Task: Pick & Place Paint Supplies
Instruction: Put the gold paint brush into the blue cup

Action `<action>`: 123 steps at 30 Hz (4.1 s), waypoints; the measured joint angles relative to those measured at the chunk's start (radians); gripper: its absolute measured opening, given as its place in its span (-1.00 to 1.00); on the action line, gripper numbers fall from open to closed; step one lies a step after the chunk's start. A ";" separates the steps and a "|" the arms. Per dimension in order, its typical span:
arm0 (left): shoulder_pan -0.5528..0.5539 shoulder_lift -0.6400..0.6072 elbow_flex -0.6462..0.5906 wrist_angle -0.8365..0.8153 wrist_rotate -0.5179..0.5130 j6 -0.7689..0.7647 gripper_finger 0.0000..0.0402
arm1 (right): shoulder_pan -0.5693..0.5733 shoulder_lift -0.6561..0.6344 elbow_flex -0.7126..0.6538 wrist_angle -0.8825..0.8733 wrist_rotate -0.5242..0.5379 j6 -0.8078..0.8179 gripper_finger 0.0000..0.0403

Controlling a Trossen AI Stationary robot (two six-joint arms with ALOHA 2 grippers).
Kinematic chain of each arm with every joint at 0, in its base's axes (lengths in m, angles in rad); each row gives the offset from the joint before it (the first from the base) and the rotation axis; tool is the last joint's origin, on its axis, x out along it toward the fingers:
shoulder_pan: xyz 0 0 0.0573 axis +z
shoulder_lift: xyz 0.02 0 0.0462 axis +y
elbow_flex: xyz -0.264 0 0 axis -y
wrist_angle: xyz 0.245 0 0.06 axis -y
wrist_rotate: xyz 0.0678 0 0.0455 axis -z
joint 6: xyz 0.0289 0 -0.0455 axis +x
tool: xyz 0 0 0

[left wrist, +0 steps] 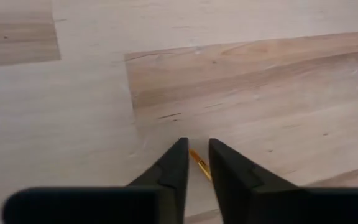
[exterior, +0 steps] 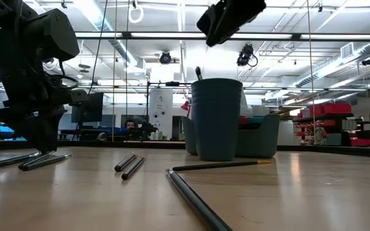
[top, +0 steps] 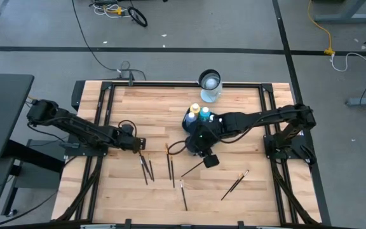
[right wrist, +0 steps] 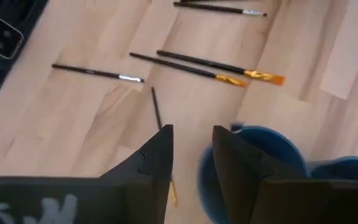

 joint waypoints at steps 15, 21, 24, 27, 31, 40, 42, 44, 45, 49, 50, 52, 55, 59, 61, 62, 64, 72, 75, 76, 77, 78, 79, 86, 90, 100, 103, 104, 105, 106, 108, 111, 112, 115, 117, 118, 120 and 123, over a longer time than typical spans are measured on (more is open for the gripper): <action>-0.079 0.006 0.008 0.037 -0.094 0.022 -0.97 | 0.025 -0.061 -0.065 -0.082 0.000 0.063 -0.43; -0.107 0.006 0.076 0.052 -0.214 0.143 -0.98 | 0.029 -0.168 -0.187 0.065 0.000 0.108 -0.43; -0.110 0.006 0.123 0.059 -0.259 0.220 -0.98 | 0.032 -0.238 -0.322 0.209 0.000 0.168 -0.43; -0.111 0.006 0.165 0.052 -0.293 0.302 -0.98 | 0.032 -0.312 -0.467 0.345 0.000 0.242 -0.43; -0.110 0.005 0.249 0.056 -0.364 0.434 -0.98 | 0.032 -0.416 -0.655 0.523 0.000 0.279 -0.43; -0.111 0.004 0.384 0.492 -0.435 1.003 -0.99 | 0.032 -0.612 -1.025 0.886 -0.003 0.287 -0.43; -0.111 0.004 0.389 0.639 -0.433 1.141 -0.99 | 0.032 -0.632 -1.077 0.925 0.000 0.283 -0.43; -0.108 0.004 0.389 0.778 -0.429 1.268 -0.99 | 0.032 -0.644 -1.115 0.969 0.000 0.291 -0.43; -0.108 0.004 0.389 0.838 -0.429 1.333 -0.99 | 0.032 -0.645 -1.127 0.978 0.000 0.300 -0.43; -0.096 0.037 0.391 1.098 -0.420 1.594 -0.99 | 0.032 -0.645 -1.134 0.995 0.000 0.310 -0.43; -0.092 0.055 0.390 1.153 -0.399 1.655 -0.99 | 0.032 -0.645 -1.134 1.003 0.000 0.305 -0.43; -0.073 0.104 0.389 1.290 -0.324 1.745 -0.99 | 0.031 -0.645 -1.134 1.032 0.001 0.287 -0.43; -0.044 0.191 0.390 1.438 -0.256 1.805 -0.99 | 0.031 -0.645 -1.134 1.070 0.001 0.256 -0.43; -0.008 0.305 0.389 1.556 -0.241 1.818 -1.00 | 0.031 -0.645 -1.134 1.078 0.001 0.237 -0.43; 0.005 0.356 0.390 1.585 -0.214 1.796 -1.00 | 0.031 -0.645 -1.134 1.075 0.001 0.237 -0.43; 0.009 0.378 0.390 1.596 -0.207 1.777 -1.00 | 0.031 -0.645 -1.134 1.075 0.001 0.237 -0.43; 0.015 0.418 0.390 1.607 -0.202 1.744 -0.99 | 0.031 -0.644 -1.134 1.075 0.001 0.238 -0.43; 0.016 0.498 0.389 1.588 -0.196 1.658 -0.91 | 0.031 -0.644 -1.134 1.075 0.001 0.238 -0.43; 0.016 0.496 0.390 1.521 -0.196 1.587 -0.90 | 0.031 -0.644 -1.134 1.076 0.001 0.238 -0.43; 0.016 0.497 0.389 1.509 -0.197 1.567 -0.90 | 0.031 -0.644 -1.134 1.077 0.002 0.238 -0.43; 0.016 0.497 0.389 1.500 -0.197 1.549 -0.90 | 0.031 -0.644 -1.134 1.078 0.002 0.242 -0.43; 0.016 0.496 0.389 1.488 -0.198 1.543 -0.90 | 0.031 -0.644 -1.134 1.080 0.003 0.255 -0.43; 0.016 0.496 0.390 1.469 -0.199 1.536 -0.90 | 0.031 -0.644 -1.134 1.085 0.010 0.265 -0.43; 0.016 0.496 0.389 1.428 -0.216 1.528 -0.84 | 0.031 -0.644 -1.134 1.104 0.188 0.298 -0.43; 0.016 0.496 0.389 1.430 -0.217 1.547 -0.73 | 0.030 -0.644 -1.134 1.103 0.212 0.260 -0.43; 0.016 0.496 0.389 1.430 -0.233 1.547 -0.46 | 0.084 -0.538 -1.133 1.106 0.057 0.291 -0.43; 0.016 0.496 0.389 1.430 -0.233 1.546 -0.44 | 0.113 -0.440 -1.133 1.153 0.118 0.315 -0.43; 0.016 0.496 0.389 1.430 -0.233 1.546 -0.44 | 0.120 -0.404 -1.133 1.175 0.129 0.316 -0.43; 0.016 0.496 0.389 1.430 -0.233 1.545 -0.44 | 0.126 -0.364 -1.133 1.203 0.141 0.316 -0.43; 0.016 0.496 0.389 1.430 -0.233 1.545 -0.44 | 0.130 -0.327 -1.133 1.234 0.148 0.316 -0.43; 0.016 0.496 0.389 1.430 -0.233 1.545 -0.45 | 0.133 -0.259 -1.133 1.291 0.159 0.317 -0.43; 0.016 0.496 0.389 1.430 -0.233 1.544 -0.46 | 0.133 -0.185 -1.128 1.359 0.177 0.306 -0.43; 0.016 0.496 0.389 1.430 -0.233 1.544 -0.46 | 0.133 -0.167 -1.127 1.365 0.185 0.304 -0.43; 0.016 0.496 0.389 1.430 -0.233 1.544 -0.46 | 0.133 -0.128 -1.134 1.357 0.207 0.306 -0.43; 0.016 0.496 0.389 1.430 -0.233 1.544 -0.46 | 0.133 -0.121 -1.131 1.363 0.210 0.310 -0.43; 0.016 0.496 0.389 1.430 -0.231 1.544 -0.46 | 0.132 -0.121 -1.129 1.363 0.208 0.313 -0.43; 0.016 0.496 0.389 1.430 -0.229 1.542 -0.46 | 0.144 -0.124 -1.125 1.359 0.212 0.312 -0.43; 0.016 0.496 0.389 1.430 -0.229 1.540 -0.46 | 0.160 -0.130 -1.116 1.357 0.249 0.321 -0.43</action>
